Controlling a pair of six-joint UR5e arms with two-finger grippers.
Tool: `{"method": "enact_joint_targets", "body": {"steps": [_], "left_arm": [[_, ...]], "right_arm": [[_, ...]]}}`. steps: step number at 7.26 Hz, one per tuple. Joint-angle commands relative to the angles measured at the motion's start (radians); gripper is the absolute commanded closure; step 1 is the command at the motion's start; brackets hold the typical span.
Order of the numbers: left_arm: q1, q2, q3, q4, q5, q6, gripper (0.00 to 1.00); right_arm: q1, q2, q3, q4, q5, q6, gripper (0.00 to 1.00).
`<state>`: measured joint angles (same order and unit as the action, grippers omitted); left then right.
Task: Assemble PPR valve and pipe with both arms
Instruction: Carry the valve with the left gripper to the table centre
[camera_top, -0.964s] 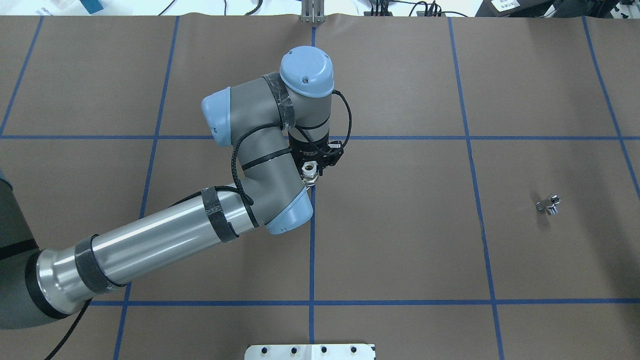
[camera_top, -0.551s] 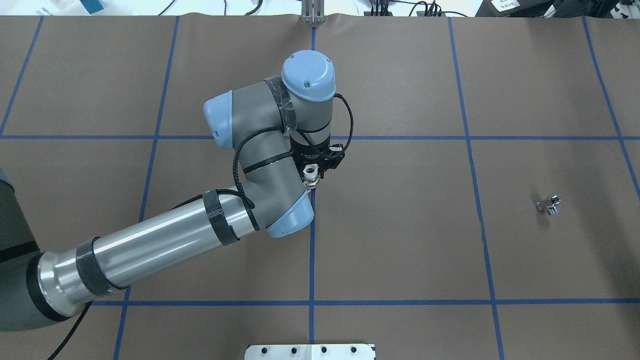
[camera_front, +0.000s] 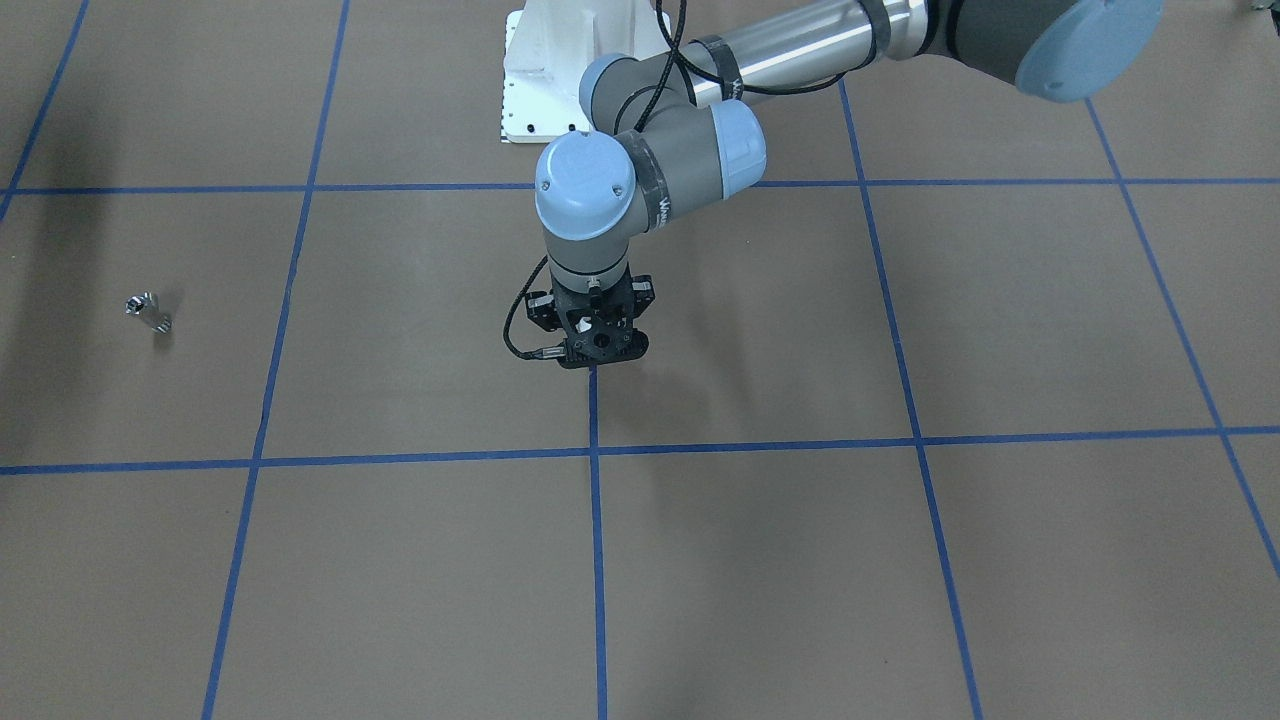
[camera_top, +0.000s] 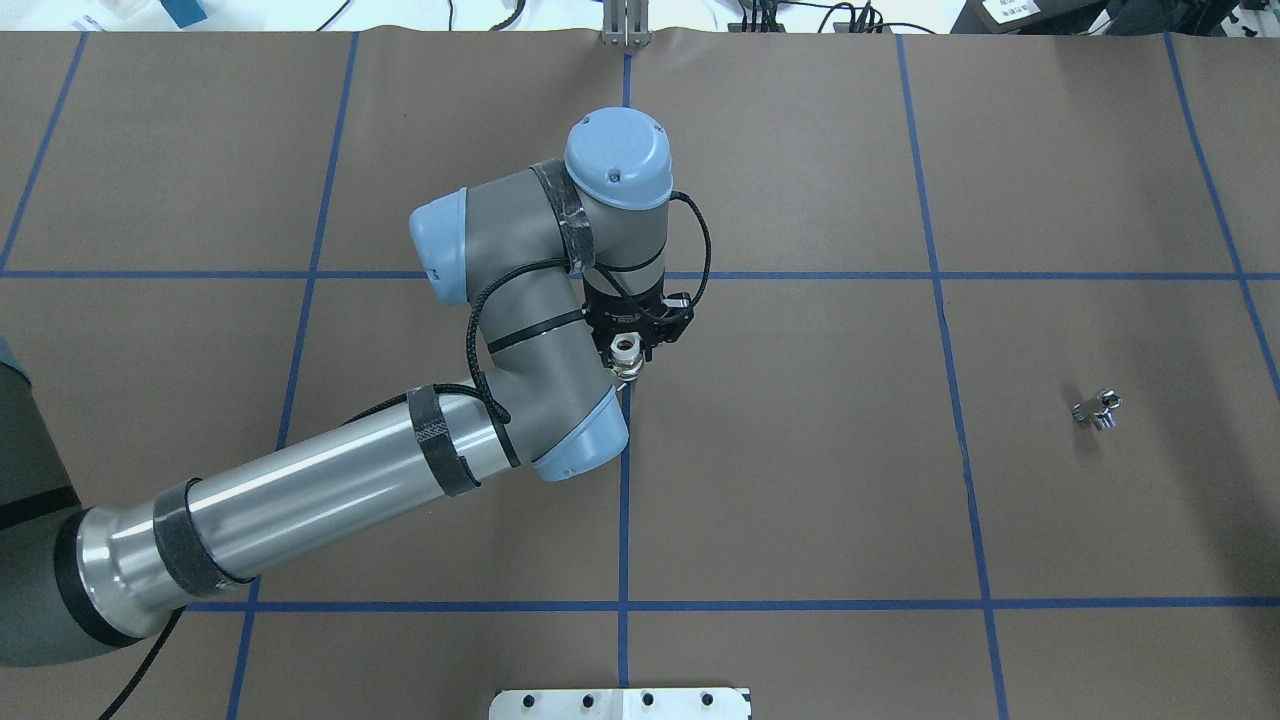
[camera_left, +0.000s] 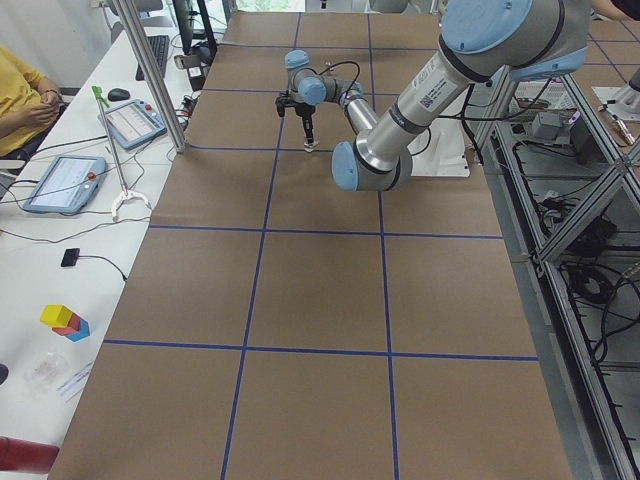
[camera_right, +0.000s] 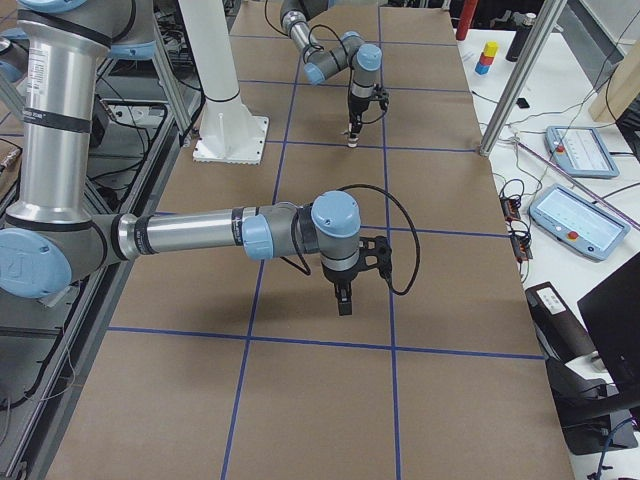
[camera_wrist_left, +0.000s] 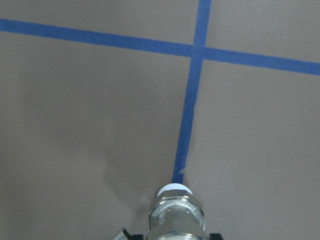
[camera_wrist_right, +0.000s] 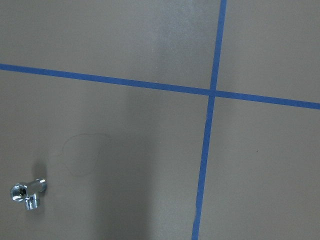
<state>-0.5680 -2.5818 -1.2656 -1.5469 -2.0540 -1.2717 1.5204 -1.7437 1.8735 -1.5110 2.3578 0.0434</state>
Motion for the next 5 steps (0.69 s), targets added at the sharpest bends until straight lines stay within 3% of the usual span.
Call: {"method": "enact_joint_targets", "body": {"steps": [1,4,5], "left_arm": [[0.002,0.0,0.0,0.001,0.0,-0.004,0.51],[0.004,0.002,0.0,0.002,0.0,-0.008,0.05],[0.002,0.003,-0.007,0.004,0.0,-0.009,0.01]], "right_arm": [[0.0,0.001,-0.001,0.0,0.0,0.001,0.0],[0.0,0.001,-0.002,-0.001,0.0,0.001,0.0],[0.0,0.001,-0.002,-0.001,0.0,0.001,0.0]]}}
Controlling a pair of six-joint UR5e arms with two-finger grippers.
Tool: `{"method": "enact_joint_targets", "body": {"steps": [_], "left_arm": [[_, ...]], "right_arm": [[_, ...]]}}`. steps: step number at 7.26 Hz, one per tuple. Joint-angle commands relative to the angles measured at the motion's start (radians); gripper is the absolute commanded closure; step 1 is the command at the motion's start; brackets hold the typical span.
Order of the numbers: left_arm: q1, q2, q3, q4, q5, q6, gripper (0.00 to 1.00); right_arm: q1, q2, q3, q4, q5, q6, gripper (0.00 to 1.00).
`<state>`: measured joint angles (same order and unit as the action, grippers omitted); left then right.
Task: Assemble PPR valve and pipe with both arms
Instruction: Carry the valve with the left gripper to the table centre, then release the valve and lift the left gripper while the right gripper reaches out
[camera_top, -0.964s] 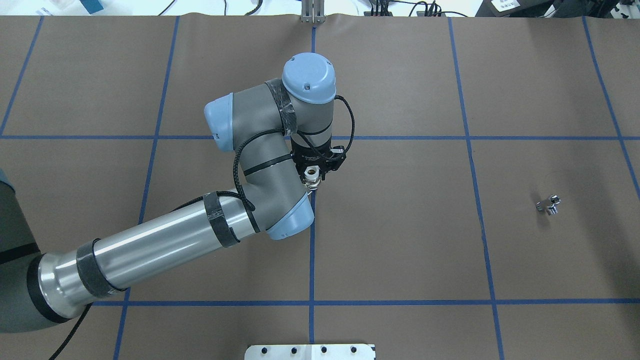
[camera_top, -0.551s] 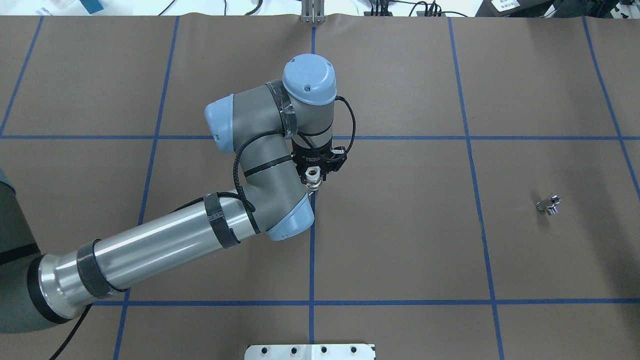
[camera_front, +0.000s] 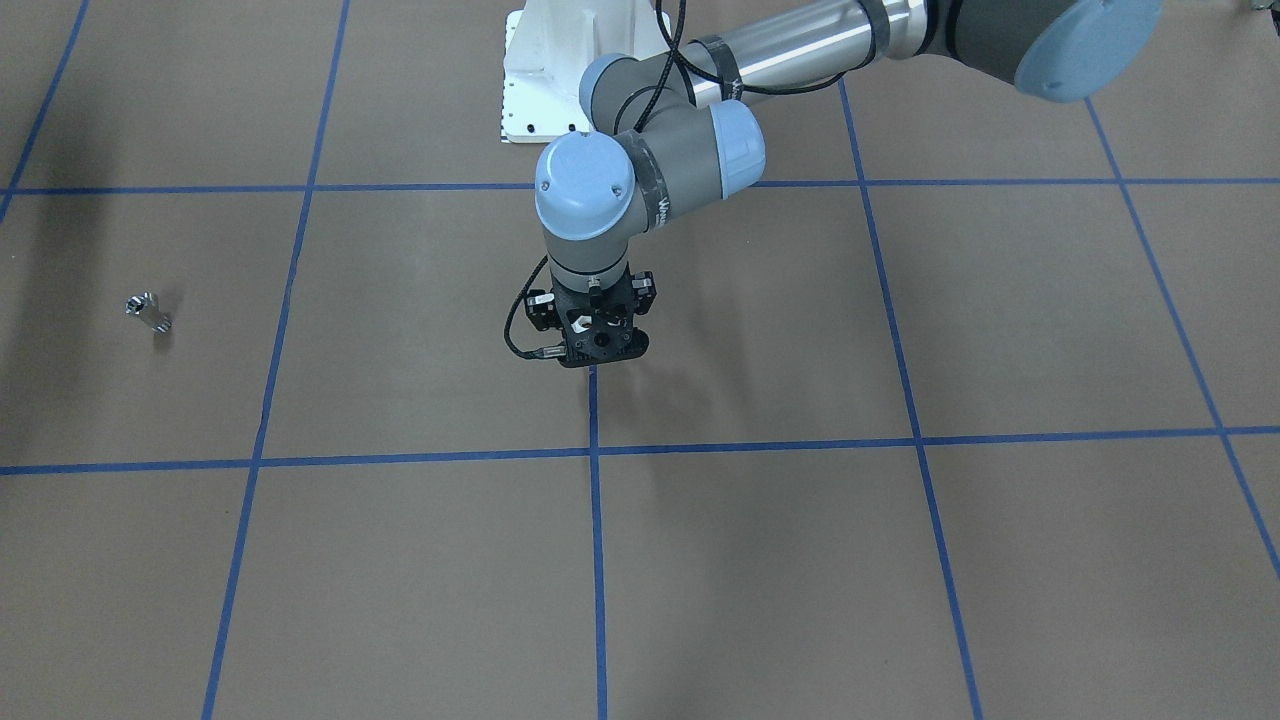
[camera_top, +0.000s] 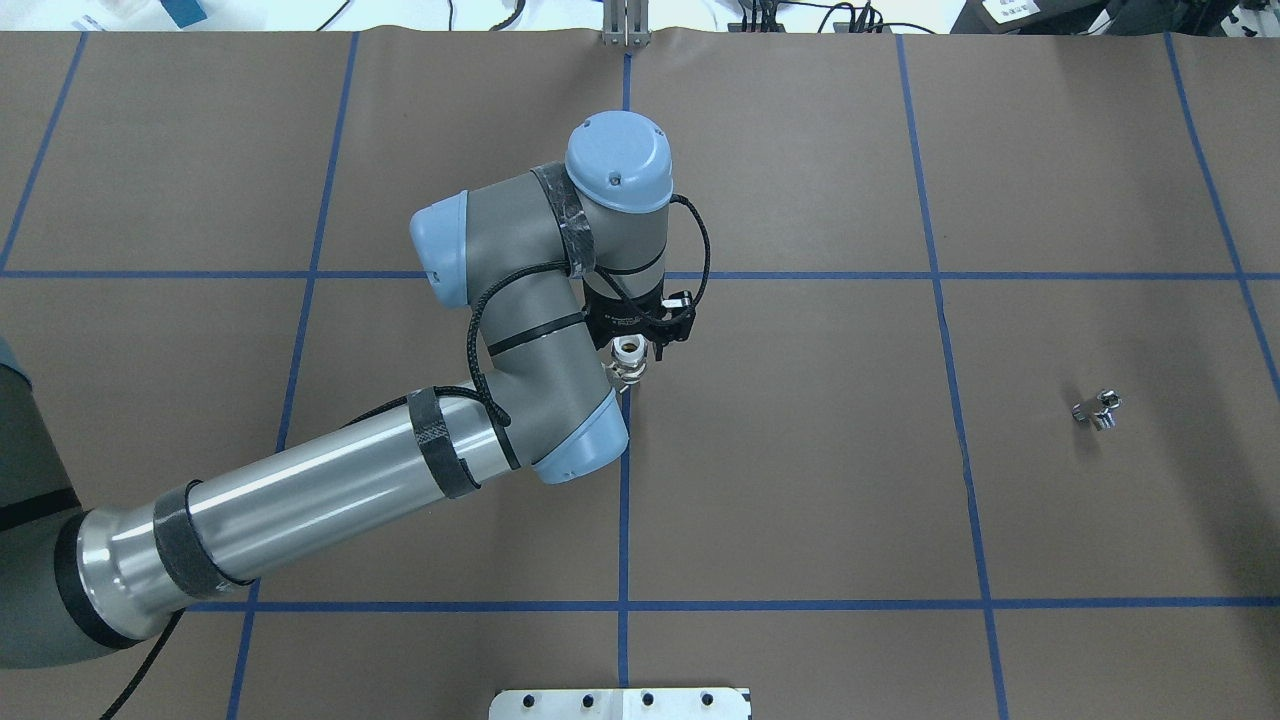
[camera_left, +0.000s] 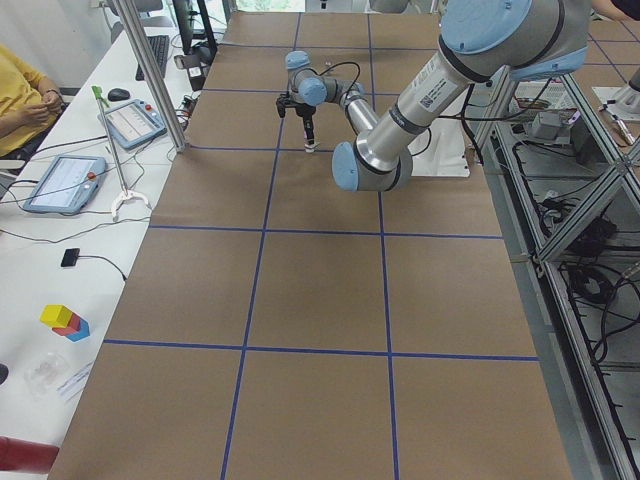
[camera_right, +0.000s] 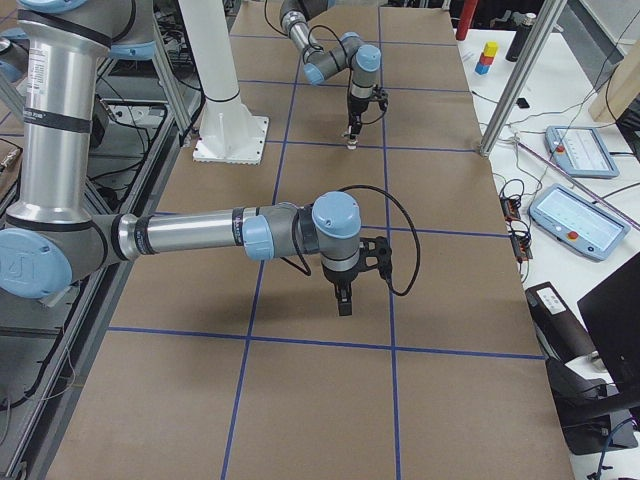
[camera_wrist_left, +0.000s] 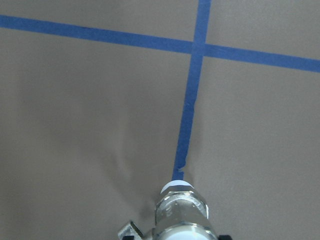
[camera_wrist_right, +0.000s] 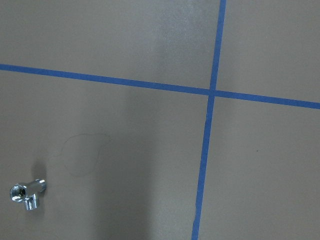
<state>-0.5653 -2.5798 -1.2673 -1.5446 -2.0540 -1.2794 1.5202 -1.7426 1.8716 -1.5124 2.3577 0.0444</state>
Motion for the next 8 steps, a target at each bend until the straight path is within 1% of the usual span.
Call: {"method": "enact_joint_targets", "body": {"steps": [1,2,3,4,5,6,7,8], "left_arm": [[-0.013,0.001,-0.05,0.012,-0.003,-0.003,0.01],[-0.05,0.001,-0.11,0.035,-0.02,-0.005,0.01],[-0.082,0.05,-0.203,0.059,-0.064,0.003,0.01],[-0.1,0.16,-0.346,0.064,-0.072,0.017,0.01],[-0.122,0.287,-0.488,0.07,-0.074,0.117,0.0],[-0.152,0.385,-0.601,0.128,-0.074,0.275,0.0],[-0.191,0.426,-0.675,0.211,-0.072,0.407,0.0],[-0.244,0.464,-0.722,0.269,-0.074,0.508,0.0]], "right_arm": [[0.0,0.0,0.0,0.0,0.002,0.0,0.0],[0.0,0.0,0.0,0.001,0.002,0.0,0.0],[-0.003,0.006,0.003,0.001,0.002,0.008,0.0],[-0.015,0.026,0.004,0.003,0.008,0.07,0.0],[-0.049,0.032,0.017,0.005,0.035,0.125,0.0],[-0.084,0.058,0.018,0.015,0.037,0.194,0.0],[-0.136,0.066,0.03,0.049,0.029,0.289,0.0],[-0.22,0.066,0.032,0.113,0.014,0.404,0.0]]}}
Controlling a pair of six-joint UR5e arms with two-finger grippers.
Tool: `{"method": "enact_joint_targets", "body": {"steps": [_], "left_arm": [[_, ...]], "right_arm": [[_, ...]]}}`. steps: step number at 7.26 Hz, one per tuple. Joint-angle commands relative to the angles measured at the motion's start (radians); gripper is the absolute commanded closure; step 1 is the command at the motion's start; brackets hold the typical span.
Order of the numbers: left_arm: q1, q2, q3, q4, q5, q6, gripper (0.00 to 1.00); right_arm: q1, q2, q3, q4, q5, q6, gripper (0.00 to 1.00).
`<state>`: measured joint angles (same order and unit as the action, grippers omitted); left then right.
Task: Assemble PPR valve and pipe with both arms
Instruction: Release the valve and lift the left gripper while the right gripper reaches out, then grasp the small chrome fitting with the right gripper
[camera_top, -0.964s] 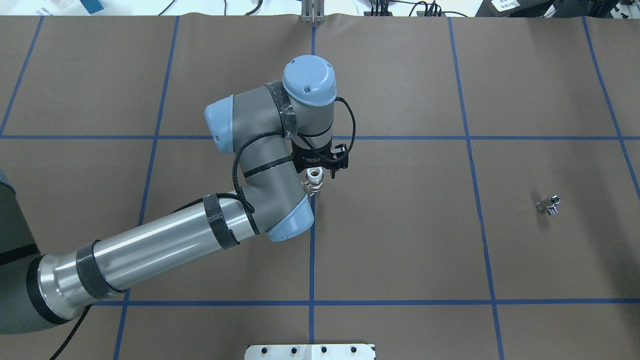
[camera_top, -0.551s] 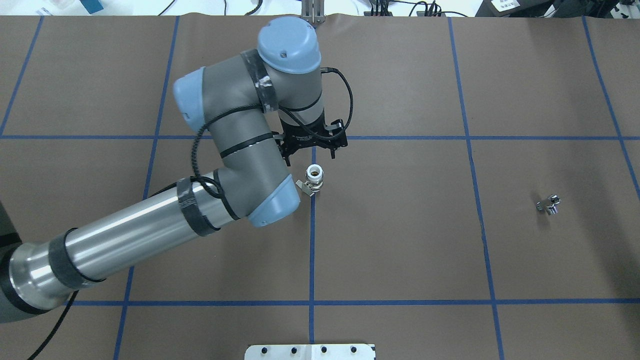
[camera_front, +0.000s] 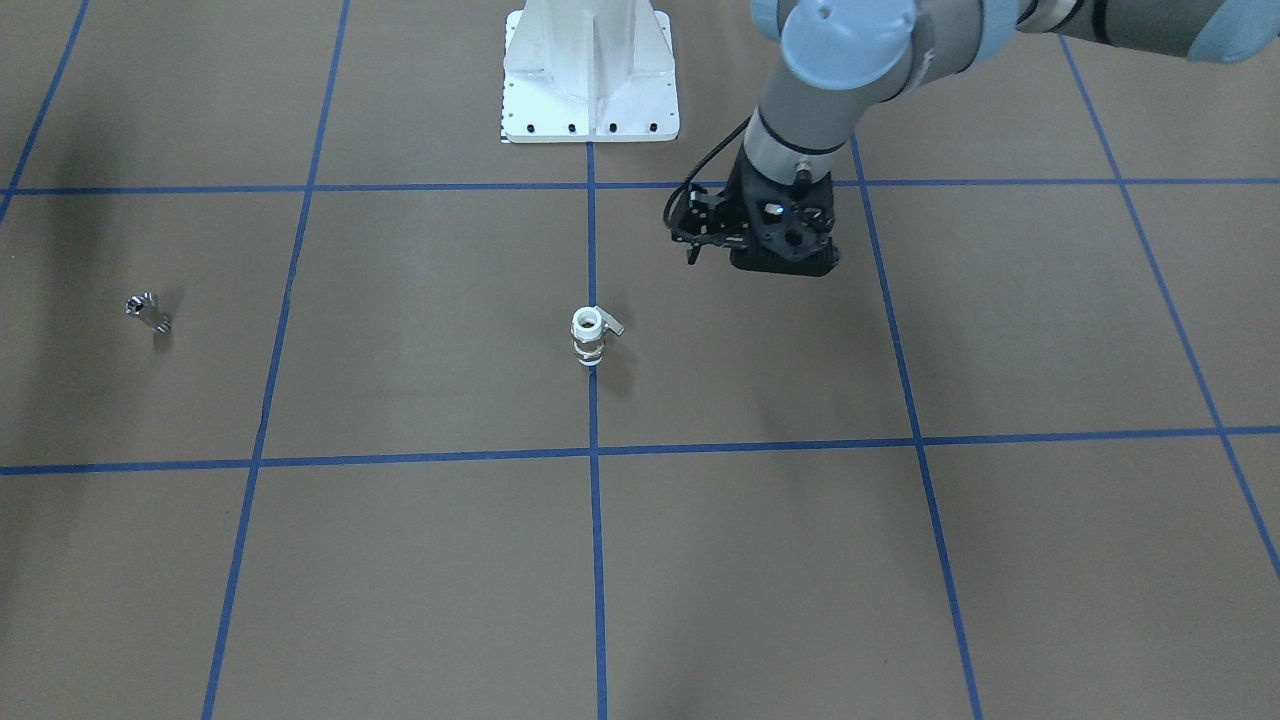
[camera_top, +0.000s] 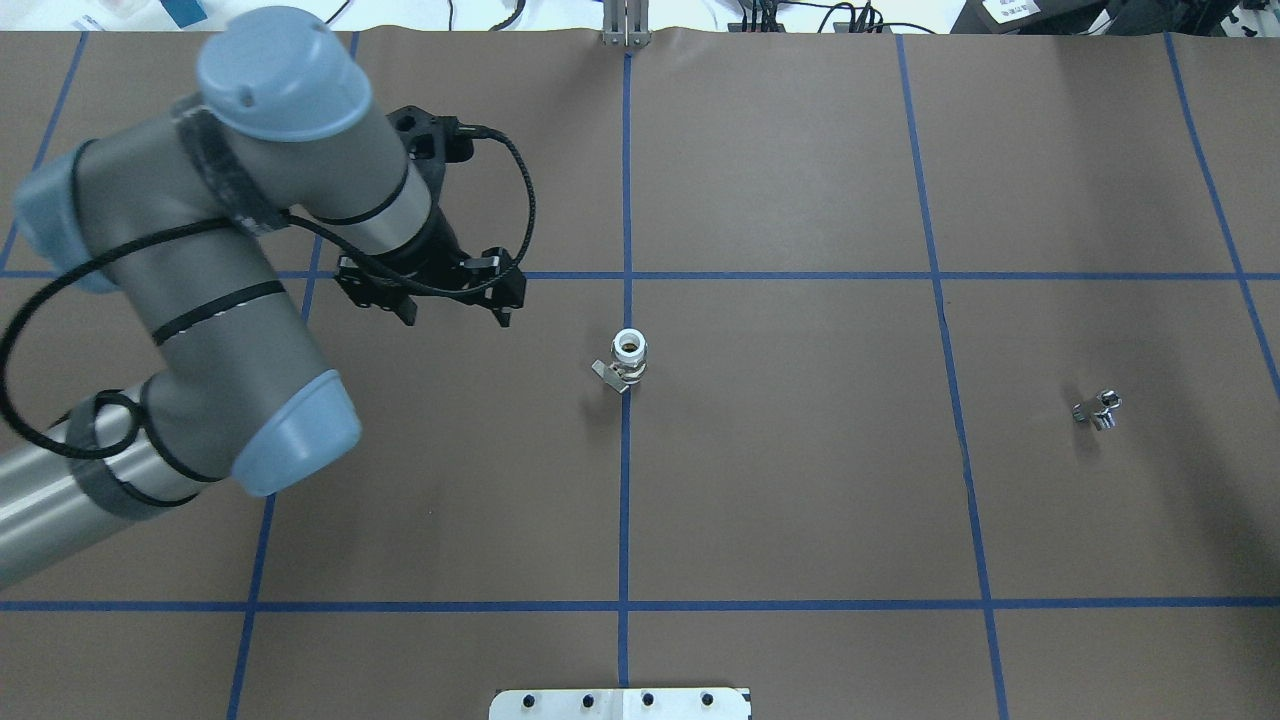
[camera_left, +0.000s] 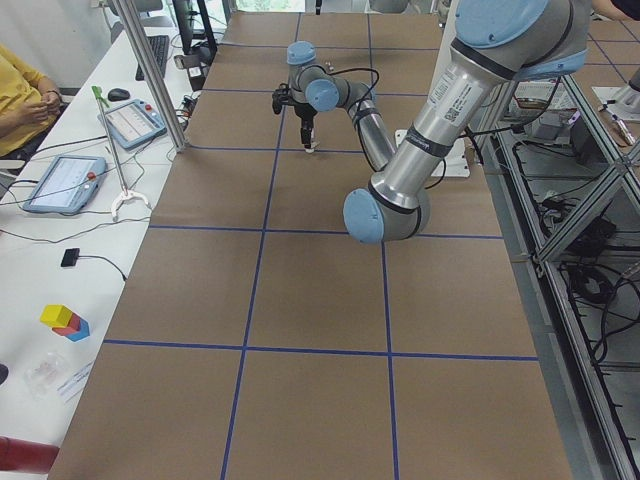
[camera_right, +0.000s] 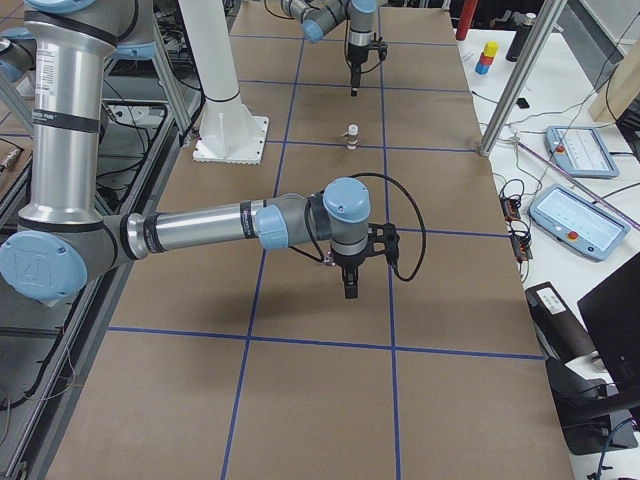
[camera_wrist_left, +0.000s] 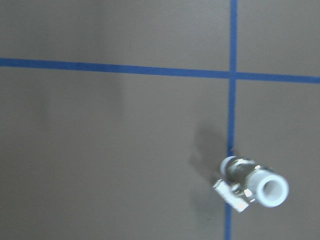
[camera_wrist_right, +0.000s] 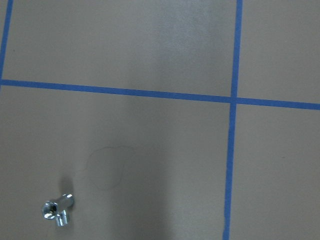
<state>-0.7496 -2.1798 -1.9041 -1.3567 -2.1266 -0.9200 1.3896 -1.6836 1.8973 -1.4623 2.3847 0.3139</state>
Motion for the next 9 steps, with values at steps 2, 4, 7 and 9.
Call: {"method": "enact_joint_targets", "body": {"steps": [2,4,7,9], "left_arm": [[-0.146,0.142,-0.095,0.093,-0.05,0.362,0.0],[-0.188,0.176,-0.099,0.093,-0.056,0.418,0.0],[-0.186,0.178,-0.099,0.094,-0.056,0.418,0.0],[-0.185,0.176,-0.099,0.094,-0.056,0.417,0.0]], "right_arm": [[-0.321,0.007,0.005,0.259,-0.163,0.43,0.0],[-0.484,0.007,-0.003,0.272,-0.316,0.49,0.0],[-0.528,0.001,-0.015,0.275,-0.341,0.507,0.01],[-0.528,-0.005,-0.018,0.275,-0.343,0.499,0.12]]}}
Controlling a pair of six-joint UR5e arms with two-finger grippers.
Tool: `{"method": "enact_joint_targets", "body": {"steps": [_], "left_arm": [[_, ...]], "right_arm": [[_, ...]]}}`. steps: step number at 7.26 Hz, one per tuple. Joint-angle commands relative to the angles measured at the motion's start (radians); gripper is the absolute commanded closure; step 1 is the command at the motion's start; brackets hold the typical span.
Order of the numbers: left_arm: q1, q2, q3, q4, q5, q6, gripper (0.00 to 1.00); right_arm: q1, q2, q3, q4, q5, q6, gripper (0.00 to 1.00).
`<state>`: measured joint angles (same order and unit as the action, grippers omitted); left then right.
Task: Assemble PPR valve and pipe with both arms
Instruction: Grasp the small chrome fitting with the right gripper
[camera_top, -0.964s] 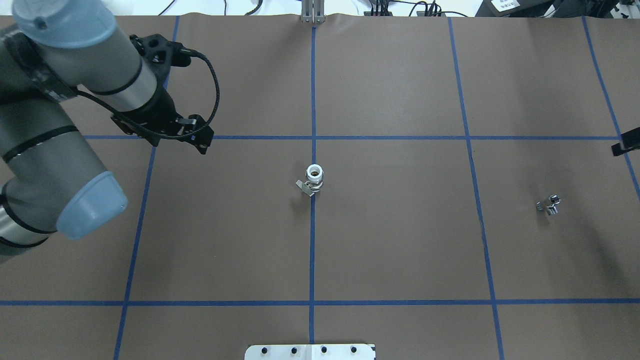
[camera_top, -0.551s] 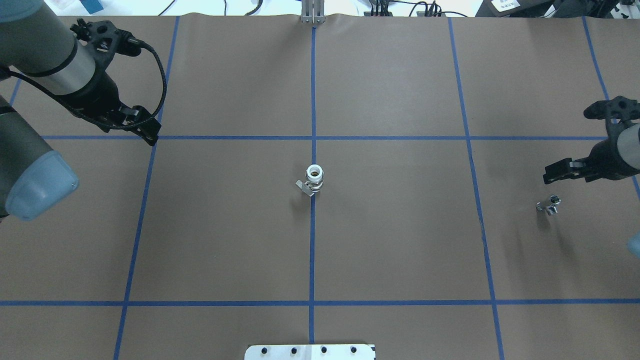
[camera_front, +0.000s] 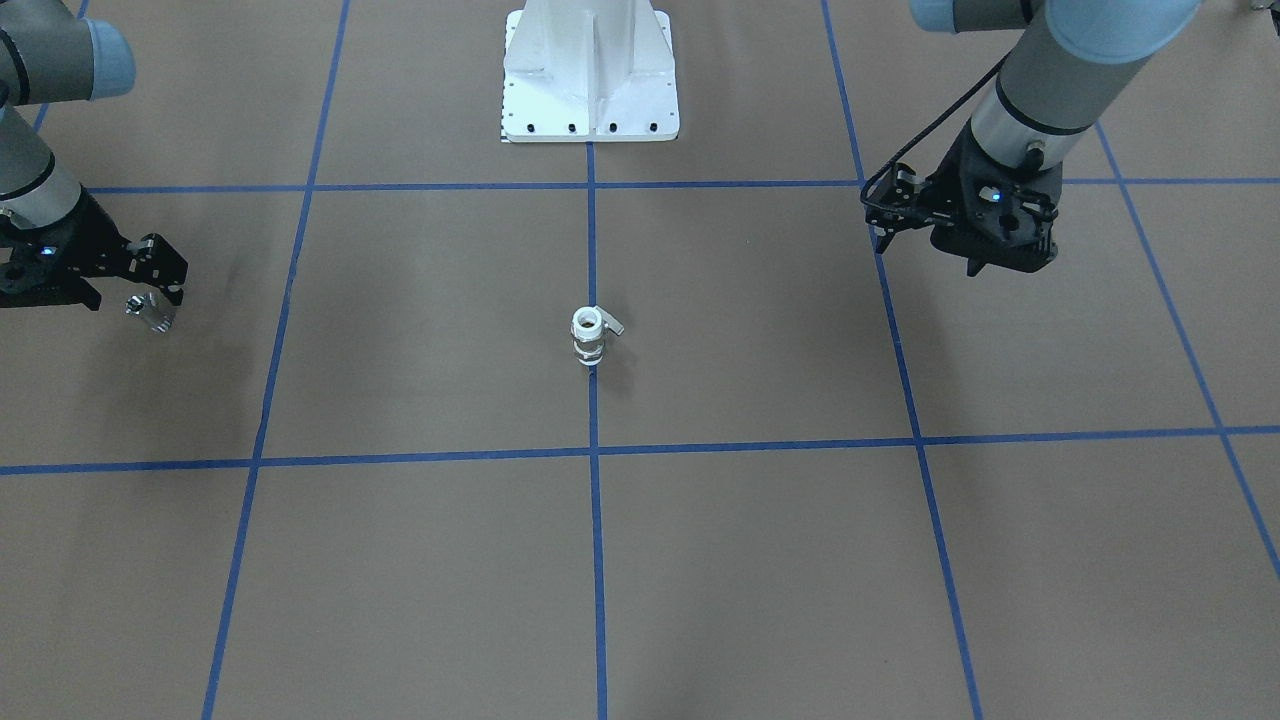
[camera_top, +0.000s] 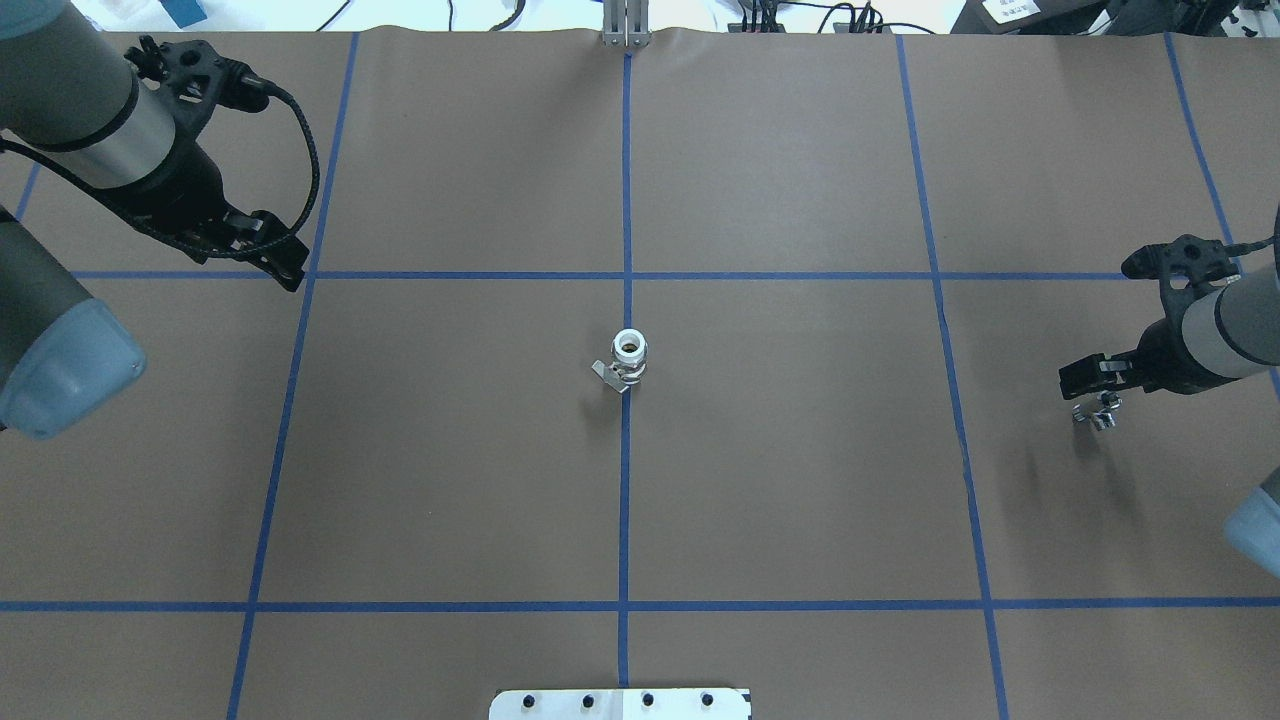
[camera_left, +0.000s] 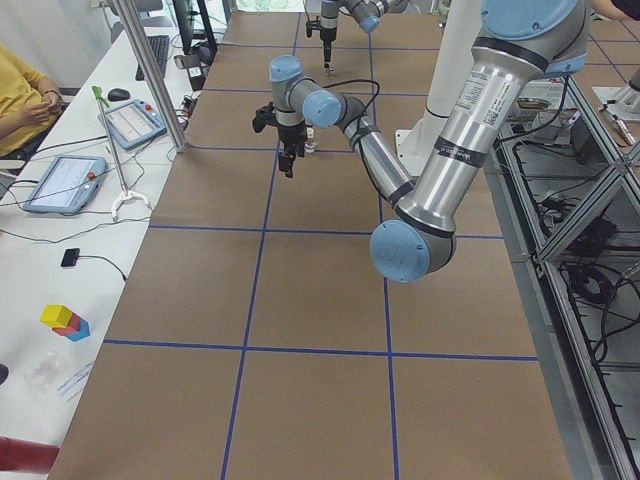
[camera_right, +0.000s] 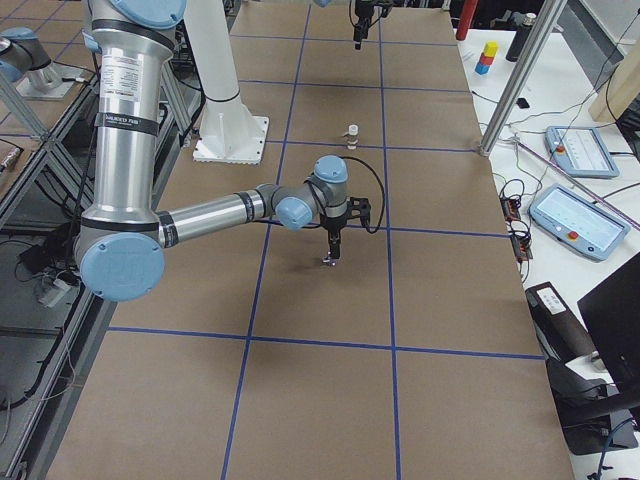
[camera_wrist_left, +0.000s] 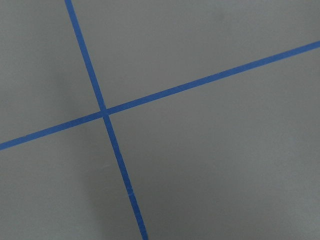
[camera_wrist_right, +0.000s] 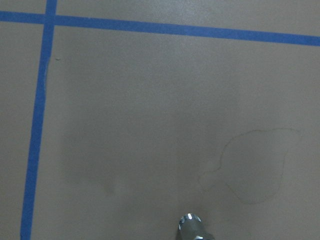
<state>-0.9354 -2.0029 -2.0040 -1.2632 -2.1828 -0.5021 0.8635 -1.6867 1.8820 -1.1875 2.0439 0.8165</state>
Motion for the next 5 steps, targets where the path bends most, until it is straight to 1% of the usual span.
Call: {"method": "enact_joint_targets", "body": {"steps": [1,3,5], "left_arm": [[0.001,0.0,0.001,-0.001,0.0,-0.001,0.0],[0.003,0.001,0.001,-0.001,0.0,-0.001,0.0],[0.007,0.001,0.005,0.001,0.0,-0.001,0.0]], "right_arm": [[-0.001,0.007,-0.02,0.0,0.001,-0.005,0.21],[-0.001,0.009,-0.029,0.0,0.01,-0.014,0.26],[0.0,-0.007,-0.027,0.0,0.013,-0.014,0.34]]}}
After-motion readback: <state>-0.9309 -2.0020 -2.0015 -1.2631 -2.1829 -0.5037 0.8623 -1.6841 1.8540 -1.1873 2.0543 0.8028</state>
